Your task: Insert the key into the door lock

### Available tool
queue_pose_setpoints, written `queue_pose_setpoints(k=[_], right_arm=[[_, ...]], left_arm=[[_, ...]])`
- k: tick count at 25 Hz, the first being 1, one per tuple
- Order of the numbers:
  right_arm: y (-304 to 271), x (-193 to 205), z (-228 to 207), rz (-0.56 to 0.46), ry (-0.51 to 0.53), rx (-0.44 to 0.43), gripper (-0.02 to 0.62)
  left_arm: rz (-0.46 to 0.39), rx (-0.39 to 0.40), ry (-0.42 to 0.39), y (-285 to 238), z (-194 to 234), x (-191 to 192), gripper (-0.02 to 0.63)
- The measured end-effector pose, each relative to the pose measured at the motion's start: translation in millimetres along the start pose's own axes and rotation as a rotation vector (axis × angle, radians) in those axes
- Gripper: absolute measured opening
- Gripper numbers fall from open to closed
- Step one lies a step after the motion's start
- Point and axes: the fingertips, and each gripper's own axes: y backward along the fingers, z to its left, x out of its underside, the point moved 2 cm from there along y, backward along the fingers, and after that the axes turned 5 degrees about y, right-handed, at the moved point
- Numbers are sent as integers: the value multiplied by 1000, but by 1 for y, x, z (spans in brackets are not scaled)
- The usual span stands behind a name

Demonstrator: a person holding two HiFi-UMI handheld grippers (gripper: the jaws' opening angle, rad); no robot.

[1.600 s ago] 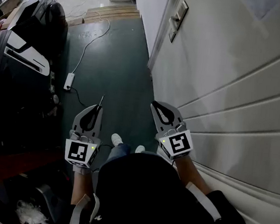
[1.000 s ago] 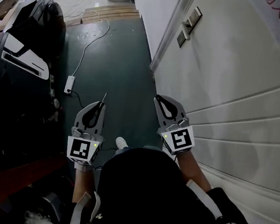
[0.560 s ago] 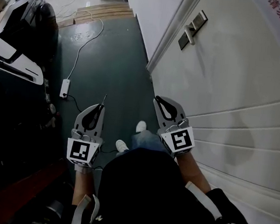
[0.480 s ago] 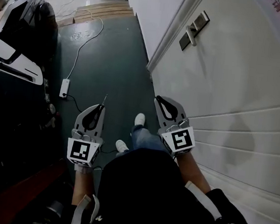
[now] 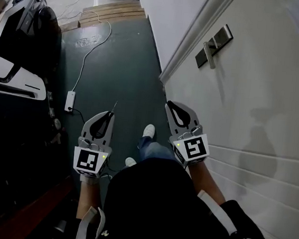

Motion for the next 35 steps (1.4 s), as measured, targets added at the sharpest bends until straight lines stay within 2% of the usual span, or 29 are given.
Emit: queue_pose_setpoints(k=[4,9,17,27,35], right_arm=[[-27,-7,-34,-1,-3,-11,28],[-55,5,-74,-12,23,-49,28],[-76,13,-120,-31,-19,-87,28],[-72,26,-147,-29,-56,-60,28],[-69,32,-177,-10,-94,54,28]], left_arm=[[-3,5,-11,-44,9,-10,28],[44,-3,-22,-96,10,-18,28],[42,-3,-37,-163,7,-32,28],[78,84,-59,-214,-13,-35,28],[119,224,-51,-265,-21,-31,28]])
